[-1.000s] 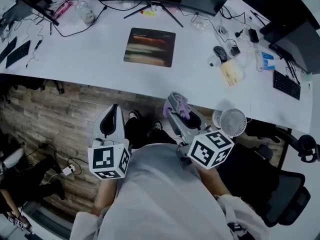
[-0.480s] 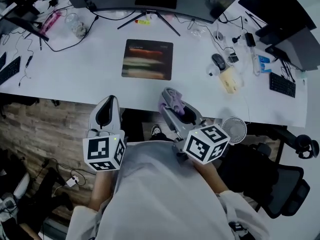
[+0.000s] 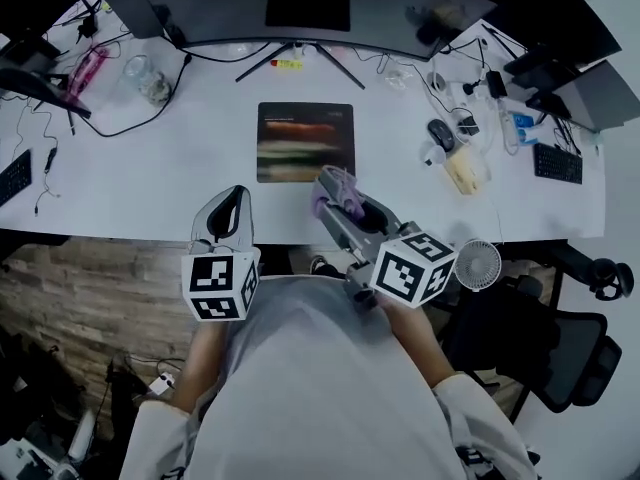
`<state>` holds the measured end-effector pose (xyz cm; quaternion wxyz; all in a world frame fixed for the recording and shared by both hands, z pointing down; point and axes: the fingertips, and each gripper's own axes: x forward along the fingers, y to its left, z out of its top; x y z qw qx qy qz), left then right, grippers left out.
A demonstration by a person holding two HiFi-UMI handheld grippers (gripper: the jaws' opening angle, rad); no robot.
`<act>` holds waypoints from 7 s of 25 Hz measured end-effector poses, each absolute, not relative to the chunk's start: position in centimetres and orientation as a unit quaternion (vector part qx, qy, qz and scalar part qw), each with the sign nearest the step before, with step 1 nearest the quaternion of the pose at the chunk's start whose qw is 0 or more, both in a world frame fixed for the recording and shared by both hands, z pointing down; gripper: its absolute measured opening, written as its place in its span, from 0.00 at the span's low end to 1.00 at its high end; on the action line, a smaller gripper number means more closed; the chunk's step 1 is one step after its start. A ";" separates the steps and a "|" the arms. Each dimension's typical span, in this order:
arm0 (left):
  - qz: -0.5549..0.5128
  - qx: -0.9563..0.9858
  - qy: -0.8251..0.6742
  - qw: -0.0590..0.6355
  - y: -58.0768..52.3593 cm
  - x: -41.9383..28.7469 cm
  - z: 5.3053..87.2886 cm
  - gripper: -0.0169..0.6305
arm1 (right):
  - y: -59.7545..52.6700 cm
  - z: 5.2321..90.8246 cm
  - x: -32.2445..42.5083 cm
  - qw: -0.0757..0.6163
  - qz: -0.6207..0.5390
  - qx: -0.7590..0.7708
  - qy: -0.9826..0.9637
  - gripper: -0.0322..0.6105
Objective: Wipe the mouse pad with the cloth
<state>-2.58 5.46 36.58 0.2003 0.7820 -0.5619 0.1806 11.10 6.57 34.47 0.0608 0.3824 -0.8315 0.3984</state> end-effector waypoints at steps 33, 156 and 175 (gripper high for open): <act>0.304 0.815 -0.368 0.329 -1.9 -2.6 55.7 0.03 | -11.7 48.5 -0.8 0.191 0.476 0.366 -0.776 0.35; 0.313 0.785 -0.391 0.364 -2.6 -2.4 58.2 0.03 | -13.7 56.9 21.5 0.271 0.543 0.492 -0.624 0.36; 0.314 0.787 -0.392 0.359 -2.4 -2.6 58.2 0.03 | -10.4 55.2 7.8 0.249 0.544 0.397 -0.696 0.36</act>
